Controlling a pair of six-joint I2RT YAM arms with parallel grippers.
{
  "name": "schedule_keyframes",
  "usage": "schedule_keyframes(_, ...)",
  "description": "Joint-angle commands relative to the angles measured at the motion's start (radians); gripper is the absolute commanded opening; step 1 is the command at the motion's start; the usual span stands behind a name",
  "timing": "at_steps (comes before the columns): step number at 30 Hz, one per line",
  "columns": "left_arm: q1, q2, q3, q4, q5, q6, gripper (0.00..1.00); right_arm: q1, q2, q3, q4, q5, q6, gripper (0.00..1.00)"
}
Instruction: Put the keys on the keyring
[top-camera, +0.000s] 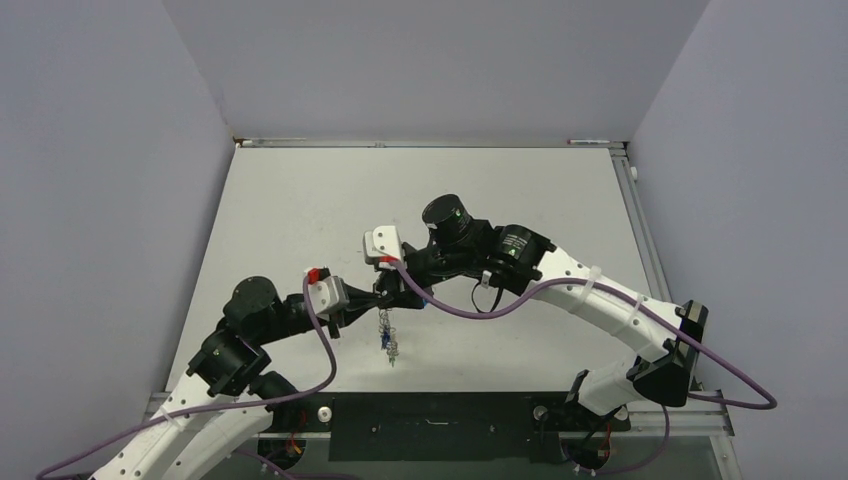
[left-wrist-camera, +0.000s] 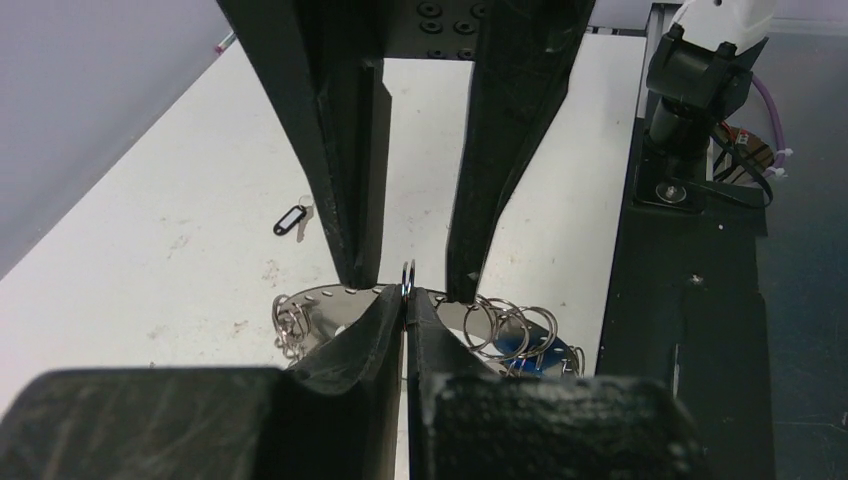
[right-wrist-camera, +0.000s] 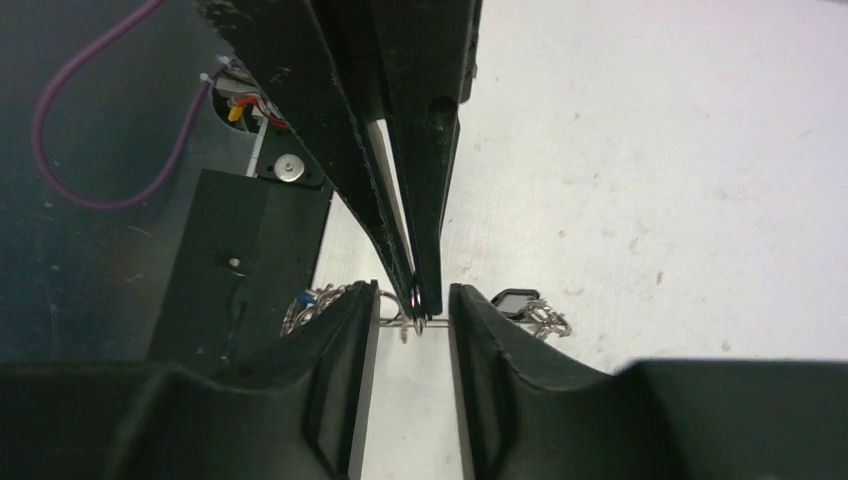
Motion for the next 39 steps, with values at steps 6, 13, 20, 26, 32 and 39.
schedule_keyframes(6,0.001,-0.059,-0.073,0.325,0.019,-0.093,0.0,-0.005,-0.106,-0.057,0.224,0.013,0.086,0.7)
schedule_keyframes(13,0.004,-0.156,-0.209,0.612,0.004,-0.202,0.0,-0.067,-0.24,-0.188,0.406,-0.075,0.17,0.65)
schedule_keyframes(20,0.005,-0.183,-0.291,0.823,0.0,-0.298,0.0,-0.12,-0.29,-0.249,0.508,-0.212,0.239,0.52)
schedule_keyframes(26,0.005,-0.184,-0.341,0.993,-0.008,-0.34,0.0,-0.124,-0.264,-0.264,0.554,-0.275,0.274,0.42)
schedule_keyframes(32,0.006,-0.167,-0.348,1.037,0.002,-0.341,0.0,-0.125,-0.244,-0.268,0.599,-0.299,0.303,0.36)
schedule_keyframes(39,0.005,-0.152,-0.347,1.044,0.021,-0.344,0.0,-0.124,-0.205,-0.247,0.605,-0.328,0.307,0.31)
